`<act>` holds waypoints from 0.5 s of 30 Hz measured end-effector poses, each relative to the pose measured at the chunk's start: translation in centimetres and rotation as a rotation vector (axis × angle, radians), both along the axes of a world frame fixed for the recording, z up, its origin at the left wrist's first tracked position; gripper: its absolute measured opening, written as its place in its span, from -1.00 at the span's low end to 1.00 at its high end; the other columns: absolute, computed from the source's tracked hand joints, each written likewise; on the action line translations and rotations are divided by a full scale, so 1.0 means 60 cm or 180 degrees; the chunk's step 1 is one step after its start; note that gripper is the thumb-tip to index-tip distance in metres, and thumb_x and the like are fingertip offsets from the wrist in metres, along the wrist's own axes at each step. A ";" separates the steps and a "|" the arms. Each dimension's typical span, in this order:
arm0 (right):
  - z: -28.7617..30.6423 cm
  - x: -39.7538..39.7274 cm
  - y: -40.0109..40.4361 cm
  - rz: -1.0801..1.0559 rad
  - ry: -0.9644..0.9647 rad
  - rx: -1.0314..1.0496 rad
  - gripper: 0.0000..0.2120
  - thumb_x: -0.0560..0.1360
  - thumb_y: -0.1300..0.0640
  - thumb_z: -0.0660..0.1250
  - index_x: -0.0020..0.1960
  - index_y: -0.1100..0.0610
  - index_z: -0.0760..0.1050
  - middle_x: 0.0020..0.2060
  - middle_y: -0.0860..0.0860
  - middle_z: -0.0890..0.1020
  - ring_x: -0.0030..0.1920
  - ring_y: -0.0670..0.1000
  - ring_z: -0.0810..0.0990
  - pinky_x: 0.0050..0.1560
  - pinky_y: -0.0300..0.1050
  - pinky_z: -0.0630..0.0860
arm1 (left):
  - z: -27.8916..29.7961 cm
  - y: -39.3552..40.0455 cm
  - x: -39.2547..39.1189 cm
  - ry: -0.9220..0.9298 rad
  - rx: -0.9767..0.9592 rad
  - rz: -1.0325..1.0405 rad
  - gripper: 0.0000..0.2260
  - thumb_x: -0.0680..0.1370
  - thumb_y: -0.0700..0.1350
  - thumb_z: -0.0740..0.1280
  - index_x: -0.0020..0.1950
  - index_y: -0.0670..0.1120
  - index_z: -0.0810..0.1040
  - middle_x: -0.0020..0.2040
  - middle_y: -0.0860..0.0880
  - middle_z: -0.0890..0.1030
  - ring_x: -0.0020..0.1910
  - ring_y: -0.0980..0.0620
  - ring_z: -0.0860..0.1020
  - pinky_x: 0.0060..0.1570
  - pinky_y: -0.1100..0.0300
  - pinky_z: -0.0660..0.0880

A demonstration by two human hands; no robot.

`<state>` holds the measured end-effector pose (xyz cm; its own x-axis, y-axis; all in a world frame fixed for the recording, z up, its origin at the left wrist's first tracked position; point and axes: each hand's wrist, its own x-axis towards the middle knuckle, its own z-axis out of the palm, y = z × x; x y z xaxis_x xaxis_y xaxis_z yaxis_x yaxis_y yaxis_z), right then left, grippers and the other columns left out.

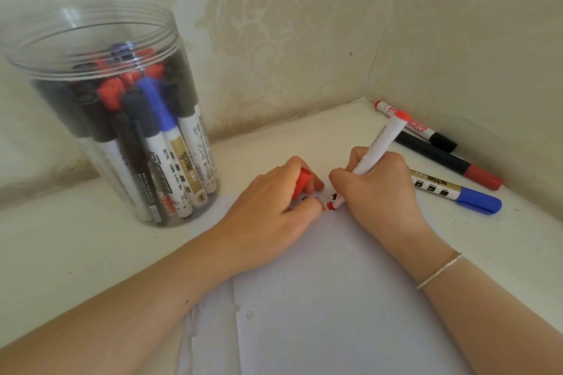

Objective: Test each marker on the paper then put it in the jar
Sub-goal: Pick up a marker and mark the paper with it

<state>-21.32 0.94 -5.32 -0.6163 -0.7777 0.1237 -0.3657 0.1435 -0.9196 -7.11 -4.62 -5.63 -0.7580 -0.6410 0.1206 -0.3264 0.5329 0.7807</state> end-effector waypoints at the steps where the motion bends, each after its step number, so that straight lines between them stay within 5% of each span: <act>1: 0.000 -0.003 0.001 0.0005 -0.0150 -0.0068 -0.83 0.32 0.35 0.29 -0.40 0.26 0.35 -0.63 0.00 0.41 -0.60 -0.11 0.27 -0.57 -0.29 0.23 | 0.001 0.000 0.002 0.0106 0.0173 -0.0003 -0.96 0.49 -0.04 0.17 -0.13 0.03 0.37 -0.03 0.15 0.58 -0.05 0.10 0.50 -0.04 0.02 0.45; 4: 0.005 -0.013 0.005 -0.0027 -0.0820 -0.0635 -0.77 0.39 0.33 0.39 -0.36 0.22 0.37 -0.55 0.10 0.48 -0.60 -0.06 0.33 -0.55 -0.26 0.26 | 0.001 -0.003 0.007 0.0584 0.0533 0.0113 -0.86 0.56 -0.15 0.11 -0.13 0.00 0.42 -0.03 0.14 0.60 0.05 0.15 0.53 0.07 0.13 0.46; 7: 0.012 -0.017 0.010 0.0193 -0.1276 -0.1047 -0.78 0.38 0.22 0.47 -0.32 0.15 0.44 -0.51 0.06 0.52 -0.54 -0.03 0.44 -0.47 -0.21 0.39 | 0.000 -0.008 0.007 0.0656 0.0450 0.0300 -0.84 0.62 -0.19 0.16 -0.01 0.02 0.49 -0.10 0.15 0.62 -0.05 0.21 0.55 -0.04 0.26 0.46; 11: 0.019 -0.014 0.012 0.0763 -0.2690 -0.1460 -0.82 0.40 0.15 0.33 -0.36 0.18 0.58 -0.38 0.09 0.59 -0.41 0.06 0.57 -0.32 -0.11 0.55 | -0.003 -0.010 0.001 0.0486 0.0189 0.0344 -0.85 0.58 -0.14 0.28 0.04 0.12 0.51 -0.14 0.16 0.64 -0.13 0.24 0.57 -0.16 0.37 0.44; 15: 0.021 -0.007 0.014 0.0746 -0.2543 -0.1388 -0.75 0.52 0.28 0.21 -0.33 0.25 0.37 -0.46 0.15 0.49 -0.57 0.06 0.46 -0.53 -0.14 0.42 | 0.003 -0.005 0.000 0.0450 0.0090 0.0381 -0.89 0.54 -0.11 0.34 -0.01 0.10 0.48 -0.13 0.15 0.66 -0.26 0.23 0.53 -0.26 0.45 0.37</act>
<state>-21.72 1.75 -4.06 -0.4779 -0.8775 0.0413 0.4212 -0.2701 -0.8658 -7.12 -4.94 -5.47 -0.6529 -0.7302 0.2012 -0.2721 0.4740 0.8374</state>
